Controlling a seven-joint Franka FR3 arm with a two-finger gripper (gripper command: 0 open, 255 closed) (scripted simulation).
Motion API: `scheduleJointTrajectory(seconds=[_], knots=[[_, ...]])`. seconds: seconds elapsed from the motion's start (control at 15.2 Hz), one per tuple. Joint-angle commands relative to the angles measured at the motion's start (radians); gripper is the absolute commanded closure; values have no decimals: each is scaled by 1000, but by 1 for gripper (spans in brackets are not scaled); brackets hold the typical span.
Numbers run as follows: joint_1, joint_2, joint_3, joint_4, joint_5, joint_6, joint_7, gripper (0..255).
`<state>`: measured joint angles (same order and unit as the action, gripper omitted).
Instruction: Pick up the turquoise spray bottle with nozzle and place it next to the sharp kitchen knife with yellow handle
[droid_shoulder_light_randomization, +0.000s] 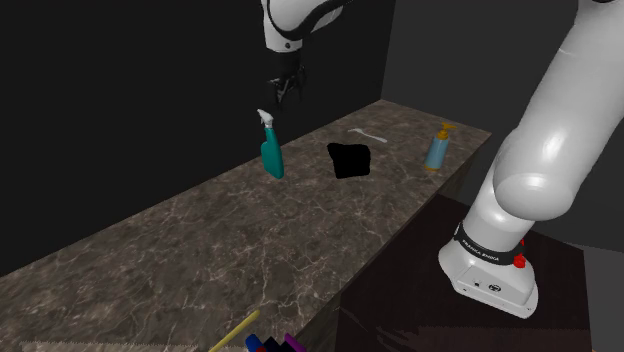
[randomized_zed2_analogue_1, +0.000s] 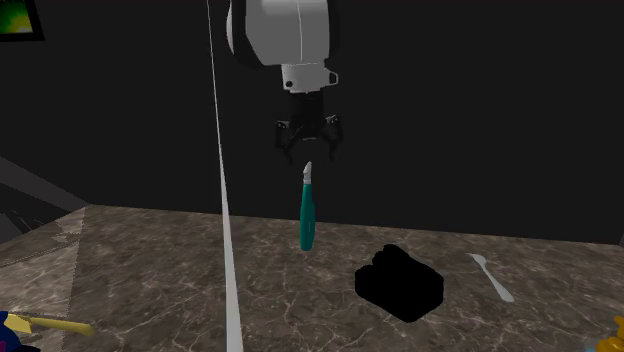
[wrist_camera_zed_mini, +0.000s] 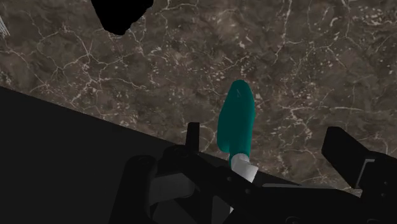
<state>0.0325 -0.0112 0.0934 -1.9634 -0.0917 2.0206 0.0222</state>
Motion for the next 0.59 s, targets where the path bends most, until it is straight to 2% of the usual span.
scheduleJointTrajectory(seconds=[0.0,0.2,0.53], knots=[[4,74,4,57,-12,20,5,0],[11,190,8,161,-31,34,10,0],[9,215,5,126,-37,94,13,0]])
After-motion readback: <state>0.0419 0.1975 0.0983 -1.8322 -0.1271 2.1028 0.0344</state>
